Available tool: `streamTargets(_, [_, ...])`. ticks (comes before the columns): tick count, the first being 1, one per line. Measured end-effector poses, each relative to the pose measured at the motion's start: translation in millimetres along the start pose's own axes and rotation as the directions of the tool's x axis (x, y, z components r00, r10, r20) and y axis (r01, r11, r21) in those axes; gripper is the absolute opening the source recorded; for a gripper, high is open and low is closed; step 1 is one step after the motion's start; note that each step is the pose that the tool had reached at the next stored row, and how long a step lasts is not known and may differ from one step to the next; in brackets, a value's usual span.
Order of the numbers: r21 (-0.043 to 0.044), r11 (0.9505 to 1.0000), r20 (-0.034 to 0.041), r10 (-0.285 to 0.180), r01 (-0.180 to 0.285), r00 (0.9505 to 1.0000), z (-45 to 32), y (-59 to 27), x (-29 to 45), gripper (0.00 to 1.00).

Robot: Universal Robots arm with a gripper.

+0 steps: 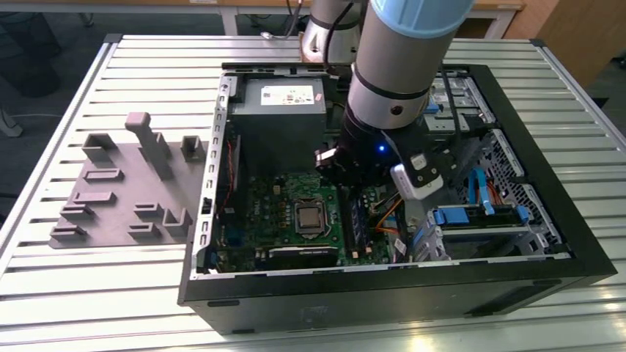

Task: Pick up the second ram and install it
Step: 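Insert the second ram into the second slot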

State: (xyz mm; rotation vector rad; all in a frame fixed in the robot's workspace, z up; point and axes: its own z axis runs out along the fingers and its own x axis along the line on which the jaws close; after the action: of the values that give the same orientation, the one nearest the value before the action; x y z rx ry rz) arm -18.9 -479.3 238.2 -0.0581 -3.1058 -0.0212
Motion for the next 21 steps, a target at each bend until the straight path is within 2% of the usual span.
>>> streamTargets(3, [-0.001, 0.9995, 0.0003, 0.03, -0.03, 0.9995, 3.1, 0.0, -0.1, 0.14])
streamTargets(5, [-0.0008, 0.9995, 0.0003, 0.031, -0.031, 0.9995, 3.6, -0.1, 0.1, 0.14])
streamTargets(12, [0.0, 1.0, -0.0001, -0.005, 0.005, 1.0, 9.7, -1.9, 0.3, 0.14])
streamTargets(21, [-0.0008, 1.0, -0.0001, -0.007, 0.007, 1.0, 11.4, -2.0, 0.1, 0.14])
